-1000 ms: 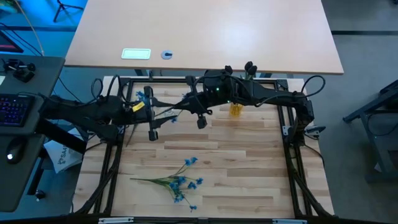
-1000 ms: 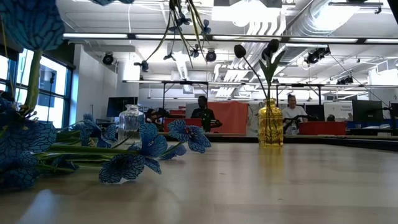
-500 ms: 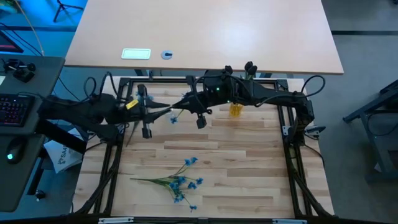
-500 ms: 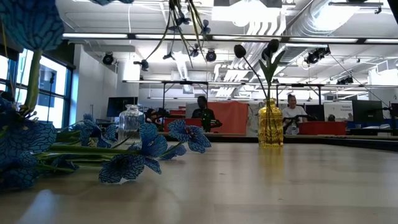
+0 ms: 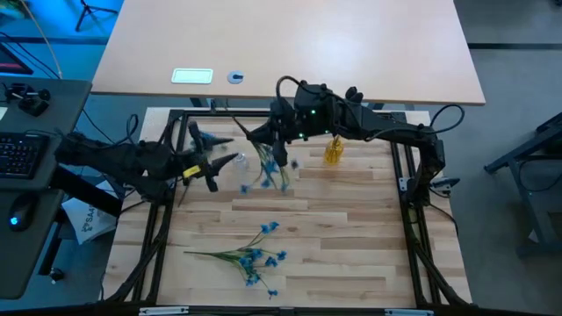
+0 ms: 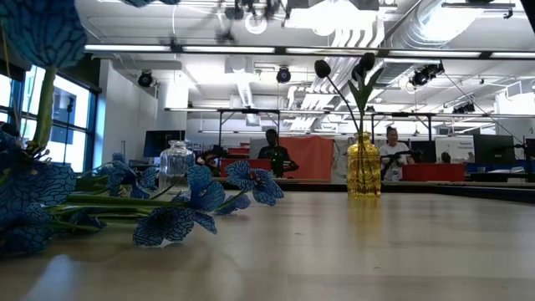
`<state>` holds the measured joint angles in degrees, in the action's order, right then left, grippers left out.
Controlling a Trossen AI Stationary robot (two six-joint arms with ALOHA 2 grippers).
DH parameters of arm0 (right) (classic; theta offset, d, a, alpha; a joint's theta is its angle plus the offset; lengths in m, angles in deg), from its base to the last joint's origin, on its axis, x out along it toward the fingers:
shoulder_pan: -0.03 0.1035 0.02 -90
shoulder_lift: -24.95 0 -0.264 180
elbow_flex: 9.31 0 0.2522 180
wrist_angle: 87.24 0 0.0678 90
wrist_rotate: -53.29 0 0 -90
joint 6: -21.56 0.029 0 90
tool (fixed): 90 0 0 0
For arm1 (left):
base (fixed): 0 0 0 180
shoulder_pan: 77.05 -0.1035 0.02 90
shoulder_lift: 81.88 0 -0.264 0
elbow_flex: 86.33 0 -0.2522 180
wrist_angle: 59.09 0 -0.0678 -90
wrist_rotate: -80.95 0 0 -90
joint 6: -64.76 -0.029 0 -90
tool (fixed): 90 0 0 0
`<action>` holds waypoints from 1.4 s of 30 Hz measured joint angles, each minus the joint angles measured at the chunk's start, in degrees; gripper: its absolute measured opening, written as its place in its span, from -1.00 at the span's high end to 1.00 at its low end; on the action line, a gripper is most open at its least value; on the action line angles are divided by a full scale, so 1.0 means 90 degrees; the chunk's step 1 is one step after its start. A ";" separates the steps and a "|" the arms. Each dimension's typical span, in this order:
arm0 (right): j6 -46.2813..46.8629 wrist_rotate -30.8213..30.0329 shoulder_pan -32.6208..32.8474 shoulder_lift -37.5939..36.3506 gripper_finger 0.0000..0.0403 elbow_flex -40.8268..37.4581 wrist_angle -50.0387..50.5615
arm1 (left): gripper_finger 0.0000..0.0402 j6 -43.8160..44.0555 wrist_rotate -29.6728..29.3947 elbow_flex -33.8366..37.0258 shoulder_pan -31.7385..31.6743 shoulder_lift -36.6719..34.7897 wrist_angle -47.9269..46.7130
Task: Sort flowers into vase by color
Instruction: Put the right blue flowers into the transparent crystal vase
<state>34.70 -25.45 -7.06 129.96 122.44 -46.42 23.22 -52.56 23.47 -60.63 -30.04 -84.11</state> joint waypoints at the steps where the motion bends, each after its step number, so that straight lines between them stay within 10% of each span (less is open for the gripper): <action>1: 0.0358 0.0004 -0.0018 -0.0002 1.00 0.0002 -0.0028 | 0.05 -0.0291 -0.0270 0.0000 0.0045 0.0000 0.0134; 6: -0.0044 0.0215 -0.0051 -0.0012 1.00 0.0002 -0.0131 | -0.10 -0.0263 -0.0818 0.0000 0.0172 -0.0009 0.0701; 13: -0.3489 -0.0162 0.0449 -0.0019 1.00 0.0002 -0.0037 | -0.13 0.2919 -0.0294 0.0000 0.0237 -0.0466 -0.0190; 19: -0.6486 -0.1863 0.0993 0.0051 1.00 0.0002 0.0346 | -0.13 0.5490 0.0285 0.0000 0.0173 -0.1210 -0.1050; 30: -0.9243 -0.2937 0.1221 0.0227 1.00 0.0010 0.0271 | -0.13 0.7790 0.1724 0.0000 0.0080 -0.1032 -0.0552; 42: -1.1437 -0.3543 0.1547 0.0378 1.00 0.0007 -0.0551 | -0.13 1.2977 0.3112 0.0007 -0.0643 -0.0484 0.0107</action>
<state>-68.24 -57.33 6.86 133.37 122.51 -51.38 140.01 -24.56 23.53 -66.42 -34.40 -83.15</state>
